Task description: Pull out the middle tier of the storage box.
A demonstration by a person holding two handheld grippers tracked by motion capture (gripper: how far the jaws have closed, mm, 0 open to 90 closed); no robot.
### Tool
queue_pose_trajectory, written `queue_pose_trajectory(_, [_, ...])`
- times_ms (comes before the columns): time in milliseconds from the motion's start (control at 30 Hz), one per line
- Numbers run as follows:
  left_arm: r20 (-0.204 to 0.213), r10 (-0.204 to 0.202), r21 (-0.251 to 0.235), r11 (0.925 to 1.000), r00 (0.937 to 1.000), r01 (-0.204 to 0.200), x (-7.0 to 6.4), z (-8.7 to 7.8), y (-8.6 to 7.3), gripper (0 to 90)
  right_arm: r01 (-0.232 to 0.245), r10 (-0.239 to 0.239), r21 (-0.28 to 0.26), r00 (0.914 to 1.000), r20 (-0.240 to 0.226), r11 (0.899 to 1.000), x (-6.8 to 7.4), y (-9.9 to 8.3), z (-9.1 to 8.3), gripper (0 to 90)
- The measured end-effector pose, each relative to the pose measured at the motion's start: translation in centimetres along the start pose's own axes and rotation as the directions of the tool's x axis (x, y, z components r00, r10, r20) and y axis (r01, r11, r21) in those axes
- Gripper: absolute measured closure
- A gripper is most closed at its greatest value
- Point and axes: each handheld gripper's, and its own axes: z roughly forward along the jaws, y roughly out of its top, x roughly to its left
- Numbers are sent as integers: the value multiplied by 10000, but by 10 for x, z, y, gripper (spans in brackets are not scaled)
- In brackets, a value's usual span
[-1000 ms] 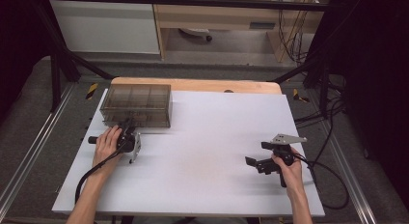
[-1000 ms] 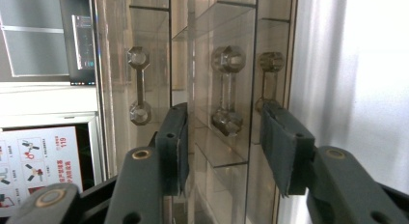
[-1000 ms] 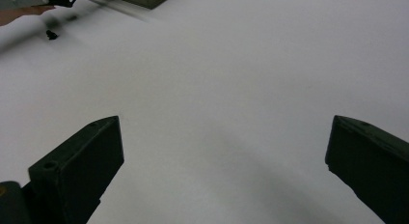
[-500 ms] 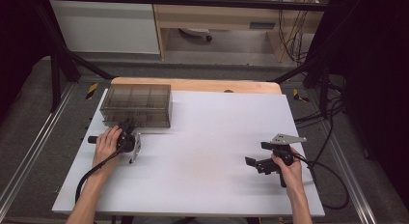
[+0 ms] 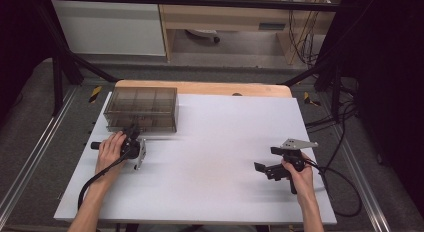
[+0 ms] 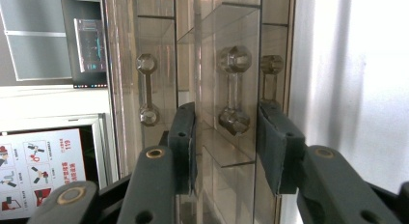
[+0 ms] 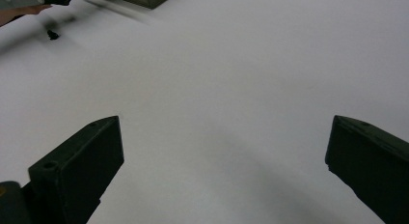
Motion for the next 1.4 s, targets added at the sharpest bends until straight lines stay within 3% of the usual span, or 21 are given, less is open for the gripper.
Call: queue_pose_trajectory(1400, [129, -30, -155, 9999, 9999, 32, -6, -20, 0, 612, 0, 0, 47, 10000, 4, 10000, 1, -1, 0, 5])
